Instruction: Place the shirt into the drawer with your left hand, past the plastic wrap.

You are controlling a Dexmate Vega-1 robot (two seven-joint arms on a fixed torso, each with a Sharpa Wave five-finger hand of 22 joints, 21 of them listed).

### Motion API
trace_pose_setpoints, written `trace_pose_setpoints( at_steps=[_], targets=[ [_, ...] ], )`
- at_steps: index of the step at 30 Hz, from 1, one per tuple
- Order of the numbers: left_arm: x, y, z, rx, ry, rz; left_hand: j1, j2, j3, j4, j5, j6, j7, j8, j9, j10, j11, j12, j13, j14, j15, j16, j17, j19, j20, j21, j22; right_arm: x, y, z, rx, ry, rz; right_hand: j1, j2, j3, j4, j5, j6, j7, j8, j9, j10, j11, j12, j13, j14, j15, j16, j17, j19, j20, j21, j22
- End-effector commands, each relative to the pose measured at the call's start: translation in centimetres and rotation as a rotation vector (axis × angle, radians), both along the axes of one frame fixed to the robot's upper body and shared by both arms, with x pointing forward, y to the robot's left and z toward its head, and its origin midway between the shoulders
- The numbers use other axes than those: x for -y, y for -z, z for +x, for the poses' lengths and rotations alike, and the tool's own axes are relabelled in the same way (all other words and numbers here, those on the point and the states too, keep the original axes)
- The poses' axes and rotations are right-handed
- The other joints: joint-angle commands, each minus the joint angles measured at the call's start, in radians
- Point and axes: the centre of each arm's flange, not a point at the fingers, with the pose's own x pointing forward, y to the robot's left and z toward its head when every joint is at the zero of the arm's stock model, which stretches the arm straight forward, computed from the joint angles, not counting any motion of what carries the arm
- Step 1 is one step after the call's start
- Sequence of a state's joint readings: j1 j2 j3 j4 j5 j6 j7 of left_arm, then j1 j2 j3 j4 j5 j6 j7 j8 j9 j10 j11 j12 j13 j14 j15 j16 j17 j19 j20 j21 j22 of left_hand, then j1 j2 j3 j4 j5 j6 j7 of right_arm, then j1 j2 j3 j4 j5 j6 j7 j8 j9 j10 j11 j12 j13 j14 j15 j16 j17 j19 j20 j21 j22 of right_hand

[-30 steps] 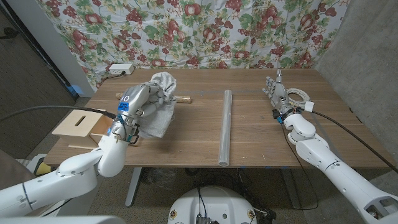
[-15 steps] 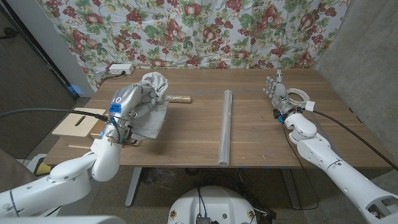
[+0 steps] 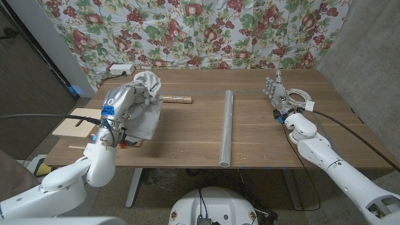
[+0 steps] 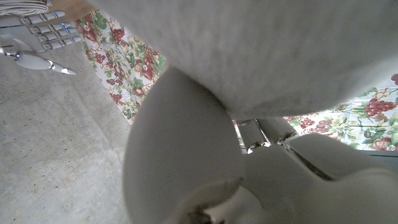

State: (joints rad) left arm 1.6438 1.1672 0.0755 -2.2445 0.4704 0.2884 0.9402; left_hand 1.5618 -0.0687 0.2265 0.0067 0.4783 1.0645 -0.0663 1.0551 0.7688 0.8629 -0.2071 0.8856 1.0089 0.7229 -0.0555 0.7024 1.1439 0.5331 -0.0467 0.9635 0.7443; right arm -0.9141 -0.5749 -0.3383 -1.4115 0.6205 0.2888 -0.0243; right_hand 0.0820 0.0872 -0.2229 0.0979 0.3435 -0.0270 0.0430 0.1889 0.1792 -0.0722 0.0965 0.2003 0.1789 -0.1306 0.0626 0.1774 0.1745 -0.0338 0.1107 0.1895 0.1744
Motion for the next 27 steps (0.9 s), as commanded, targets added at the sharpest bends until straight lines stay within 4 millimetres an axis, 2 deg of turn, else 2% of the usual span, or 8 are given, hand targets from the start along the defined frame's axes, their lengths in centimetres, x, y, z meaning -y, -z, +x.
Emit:
trace_pose_setpoints(
  at_steps=[1, 27],
  targets=[
    [-1.6, 0.2, -0.8, 0.005, -0.077, -0.023, 0.002, 0.007, 0.428, -0.182, -0.001, -0.001, -0.002, 0.009, 0.001, 0.013, -0.001, 0.003, 0.003, 0.023, -0.055, 0.003, 0.006, 0.016, -0.177, 0.002, -0.001, -0.4, -0.1, 0.3, -0.004, 0.0, -0.007, -0.002, 0.004, 0.001, -0.001, -0.003, 0.006, 0.005, 0.002, 0.005, 0.0, 0.006, 0.009, 0.006, 0.0, -0.001, 0.006, 0.004, -0.003, 0.007, 0.004, 0.003],
    [-4.0, -0.1, -2.0, 0.04, -0.2, -0.057, -0.002, 0.004, 0.433, -0.181, -0.006, 0.0, -0.002, 0.02, -0.004, 0.014, 0.0, -0.002, -0.006, 0.027, -0.059, -0.002, 0.002, 0.016, -0.177, 0.002, -0.005, -0.4, -0.5, 0.4, -0.008, -0.001, -0.012, -0.002, 0.005, 0.003, -0.001, -0.004, 0.005, 0.004, 0.001, 0.005, 0.0, 0.008, 0.009, 0.006, 0.0, -0.002, 0.006, 0.004, -0.003, 0.008, 0.004, 0.003]
  ],
)
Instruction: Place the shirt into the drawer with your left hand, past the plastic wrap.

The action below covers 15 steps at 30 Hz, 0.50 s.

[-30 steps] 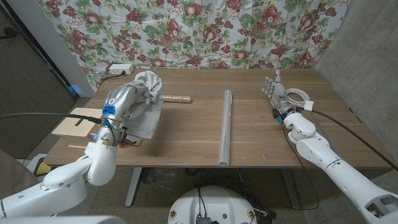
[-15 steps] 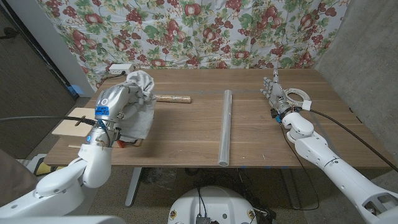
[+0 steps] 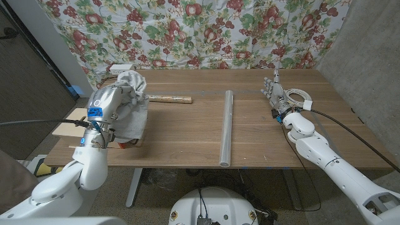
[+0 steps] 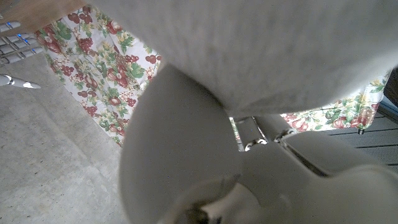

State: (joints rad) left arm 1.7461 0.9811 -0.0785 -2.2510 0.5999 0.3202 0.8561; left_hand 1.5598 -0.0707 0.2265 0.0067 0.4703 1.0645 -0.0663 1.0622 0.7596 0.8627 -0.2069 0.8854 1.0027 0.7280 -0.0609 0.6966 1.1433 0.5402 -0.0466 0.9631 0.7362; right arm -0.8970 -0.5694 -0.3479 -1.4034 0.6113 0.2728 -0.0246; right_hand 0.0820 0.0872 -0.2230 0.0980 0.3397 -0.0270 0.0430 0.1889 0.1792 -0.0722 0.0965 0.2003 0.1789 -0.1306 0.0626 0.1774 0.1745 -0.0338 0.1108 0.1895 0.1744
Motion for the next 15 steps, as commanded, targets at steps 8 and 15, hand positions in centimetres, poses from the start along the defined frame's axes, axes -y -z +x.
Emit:
trace_pose_setpoints(
  at_steps=[8, 15],
  targets=[
    [-1.6, 0.1, -1.1, -0.003, -0.077, -0.045, -0.001, 0.004, 0.438, -0.181, 0.001, 0.001, -0.004, 0.016, 0.002, 0.016, -0.001, -0.001, 0.001, 0.025, -0.051, 0.005, 0.007, 0.01, -0.177, 0.003, 0.001, 0.0, -0.3, -0.1, 0.005, -0.001, -0.007, -0.001, 0.005, 0.003, -0.001, 0.0, 0.005, 0.004, 0.001, 0.005, 0.0, 0.007, 0.009, 0.006, -0.001, -0.002, 0.006, 0.004, -0.003, 0.008, 0.004, 0.003],
    [-2.5, 0.3, -1.2, -0.003, -0.103, -0.075, -0.001, 0.005, 0.438, -0.181, -0.001, 0.001, -0.003, 0.016, -0.003, 0.015, -0.001, -0.002, 0.0, 0.025, -0.056, 0.001, 0.001, 0.009, -0.177, 0.004, 0.001, -0.1, -0.5, 0.0, 0.008, -0.006, -0.012, -0.001, 0.005, 0.004, -0.001, 0.0, 0.005, 0.005, 0.001, 0.005, -0.001, 0.006, 0.009, 0.006, -0.001, -0.003, 0.006, 0.004, -0.003, 0.008, 0.004, 0.003]
  ],
)
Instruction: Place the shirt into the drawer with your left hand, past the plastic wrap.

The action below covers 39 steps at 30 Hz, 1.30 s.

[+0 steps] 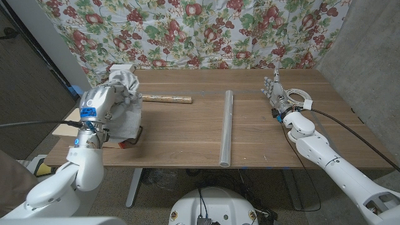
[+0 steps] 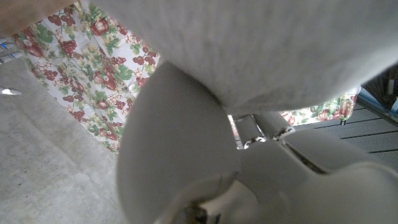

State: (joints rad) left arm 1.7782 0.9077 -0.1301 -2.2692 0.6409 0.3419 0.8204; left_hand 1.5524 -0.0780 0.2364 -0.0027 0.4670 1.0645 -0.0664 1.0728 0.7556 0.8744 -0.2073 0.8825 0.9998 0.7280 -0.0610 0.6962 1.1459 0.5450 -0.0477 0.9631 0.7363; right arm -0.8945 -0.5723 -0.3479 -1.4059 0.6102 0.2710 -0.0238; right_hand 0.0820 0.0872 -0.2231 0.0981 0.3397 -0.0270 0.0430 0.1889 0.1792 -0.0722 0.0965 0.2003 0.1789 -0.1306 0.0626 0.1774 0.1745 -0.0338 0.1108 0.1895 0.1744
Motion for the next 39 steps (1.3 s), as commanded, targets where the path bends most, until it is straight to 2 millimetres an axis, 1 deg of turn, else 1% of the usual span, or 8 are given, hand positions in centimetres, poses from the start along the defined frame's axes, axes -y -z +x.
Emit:
trace_pose_setpoints(
  at_steps=[1, 8, 19, 29, 38, 39],
  targets=[
    [-1.5, 0.3, -0.4, -0.007, -0.05, -0.05, 0.006, 0.012, 0.428, -0.172, 0.002, -0.003, -0.003, 0.008, 0.006, 0.004, -0.001, 0.002, 0.004, 0.024, -0.054, 0.002, 0.0, 0.005, -0.176, 0.004, 0.0, -0.1, -0.3, 0.0, 0.005, -0.006, -0.008, -0.001, 0.005, 0.004, -0.001, 0.0, 0.005, 0.005, 0.001, 0.005, -0.001, 0.006, 0.009, 0.006, -0.001, -0.002, 0.006, 0.004, -0.003, 0.008, 0.004, 0.003],
    [-2.8, 0.2, -0.5, 0.006, -0.082, -0.096, 0.006, 0.011, 0.428, -0.172, 0.0, -0.001, -0.008, 0.007, -0.002, 0.004, -0.001, 0.002, 0.004, 0.025, -0.052, 0.003, -0.001, 0.006, -0.175, 0.003, -0.002, -0.2, -0.4, 0.0, 0.002, -0.007, -0.003, -0.001, 0.005, 0.004, -0.001, -0.001, 0.005, 0.004, 0.001, 0.005, 0.0, 0.007, 0.009, 0.006, -0.001, -0.002, 0.006, 0.004, -0.004, 0.008, 0.004, 0.003],
    [-4.3, 0.4, -1.0, 0.004, -0.158, -0.111, 0.004, 0.009, 0.432, -0.172, -0.001, -0.001, -0.006, 0.012, -0.004, 0.004, -0.001, 0.002, 0.004, 0.027, -0.053, 0.003, 0.002, 0.003, -0.174, 0.004, -0.003, -0.5, -0.6, 0.0, 0.0, -0.006, -0.019, -0.001, 0.006, 0.005, -0.001, -0.001, 0.005, 0.005, 0.001, 0.005, -0.001, 0.006, 0.009, 0.006, -0.001, -0.002, 0.006, 0.004, -0.004, 0.008, 0.004, 0.003],
    [-4.9, 1.0, -1.0, -0.011, -0.185, -0.13, 0.003, 0.011, 0.431, -0.171, -0.004, -0.005, -0.009, 0.013, -0.006, 0.003, -0.001, 0.001, 0.004, 0.026, -0.059, 0.0, -0.004, 0.0, -0.174, 0.002, -0.005, -0.7, -0.7, 0.2, -0.002, -0.016, -0.026, -0.001, 0.006, 0.006, -0.002, -0.001, 0.005, 0.004, 0.001, 0.005, 0.0, 0.008, 0.009, 0.006, -0.001, -0.002, 0.006, 0.004, -0.005, 0.009, 0.004, 0.003],
    [-5.1, 1.5, -0.2, -0.041, -0.187, -0.137, 0.002, 0.011, 0.431, -0.171, -0.006, -0.005, -0.006, 0.018, -0.006, 0.001, -0.001, -0.001, 0.004, 0.026, -0.058, 0.002, -0.003, -0.001, -0.174, 0.002, -0.007, -0.8, -0.5, 0.3, -0.009, -0.016, -0.028, 0.0, 0.006, 0.007, -0.002, -0.001, 0.005, 0.006, 0.001, 0.005, -0.002, 0.008, 0.008, 0.006, -0.002, -0.002, 0.006, 0.004, -0.005, 0.009, 0.004, 0.003],
    [-5.1, 1.6, -0.1, -0.044, -0.184, -0.135, 0.001, 0.011, 0.43, -0.171, -0.006, -0.002, -0.008, 0.014, -0.014, 0.002, -0.001, 0.0, 0.004, 0.025, -0.057, 0.003, -0.003, 0.0, -0.174, 0.002, -0.007, -0.7, -0.5, 0.2, -0.01, -0.016, -0.027, 0.0, 0.006, 0.007, -0.002, -0.001, 0.005, 0.006, 0.001, 0.005, -0.001, 0.008, 0.009, 0.006, -0.002, -0.002, 0.006, 0.004, -0.005, 0.009, 0.004, 0.003]
  ],
)
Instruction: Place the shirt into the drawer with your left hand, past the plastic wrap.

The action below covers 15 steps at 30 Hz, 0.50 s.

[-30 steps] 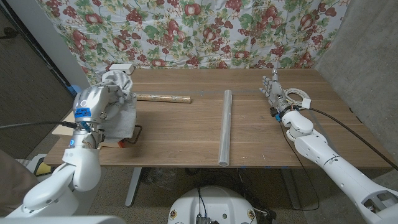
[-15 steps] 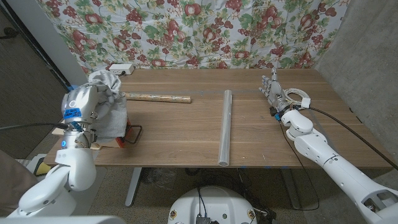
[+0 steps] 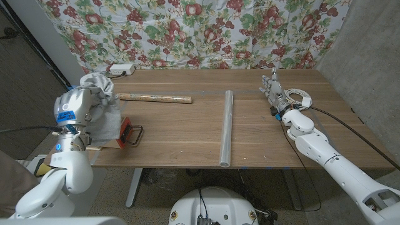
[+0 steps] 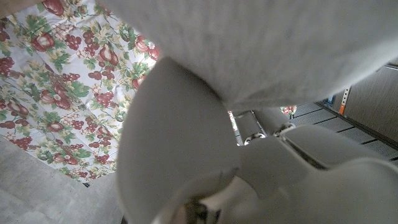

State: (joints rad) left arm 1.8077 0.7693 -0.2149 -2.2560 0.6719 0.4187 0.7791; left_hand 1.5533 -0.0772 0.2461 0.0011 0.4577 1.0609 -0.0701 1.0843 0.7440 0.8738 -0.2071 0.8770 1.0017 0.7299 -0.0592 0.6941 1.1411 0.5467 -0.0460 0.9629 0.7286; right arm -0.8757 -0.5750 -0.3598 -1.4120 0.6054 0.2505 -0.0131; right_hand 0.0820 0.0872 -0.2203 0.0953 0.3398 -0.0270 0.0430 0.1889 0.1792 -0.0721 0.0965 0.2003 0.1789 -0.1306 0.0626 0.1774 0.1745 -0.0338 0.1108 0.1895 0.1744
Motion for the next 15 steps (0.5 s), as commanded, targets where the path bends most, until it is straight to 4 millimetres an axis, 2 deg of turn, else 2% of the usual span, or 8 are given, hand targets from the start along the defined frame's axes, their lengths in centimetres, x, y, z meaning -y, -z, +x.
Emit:
trace_pose_setpoints(
  at_steps=[1, 15],
  targets=[
    [-0.4, 0.6, 0.8, -0.031, -0.005, -0.02, 0.0, 0.011, 0.421, -0.175, 0.003, 0.002, -0.002, 0.003, -0.002, 0.003, -0.001, 0.006, 0.003, 0.024, -0.06, 0.005, 0.002, -0.002, -0.176, 0.002, 0.0, 0.0, 0.3, 0.0, -0.007, 0.0, -0.006, 0.0, 0.006, 0.004, 0.001, -0.001, 0.005, 0.006, 0.001, 0.005, 0.0, 0.008, 0.009, 0.006, -0.001, -0.002, 0.006, 0.004, -0.005, 0.009, 0.004, 0.003],
    [0.4, 0.6, 2.5, -0.044, 0.044, -0.002, -0.001, 0.012, 0.421, -0.175, 0.001, 0.001, -0.004, 0.009, -0.004, 0.004, -0.001, 0.003, -0.001, 0.023, -0.063, 0.004, -0.002, -0.004, -0.176, 0.002, -0.002, 0.5, 0.6, -0.5, -0.011, 0.018, 0.001, 0.0, 0.005, 0.004, 0.001, -0.001, 0.005, 0.005, 0.001, 0.005, 0.0, 0.007, 0.009, 0.006, -0.001, -0.007, 0.006, 0.004, -0.005, 0.009, 0.004, 0.003]
  ],
)
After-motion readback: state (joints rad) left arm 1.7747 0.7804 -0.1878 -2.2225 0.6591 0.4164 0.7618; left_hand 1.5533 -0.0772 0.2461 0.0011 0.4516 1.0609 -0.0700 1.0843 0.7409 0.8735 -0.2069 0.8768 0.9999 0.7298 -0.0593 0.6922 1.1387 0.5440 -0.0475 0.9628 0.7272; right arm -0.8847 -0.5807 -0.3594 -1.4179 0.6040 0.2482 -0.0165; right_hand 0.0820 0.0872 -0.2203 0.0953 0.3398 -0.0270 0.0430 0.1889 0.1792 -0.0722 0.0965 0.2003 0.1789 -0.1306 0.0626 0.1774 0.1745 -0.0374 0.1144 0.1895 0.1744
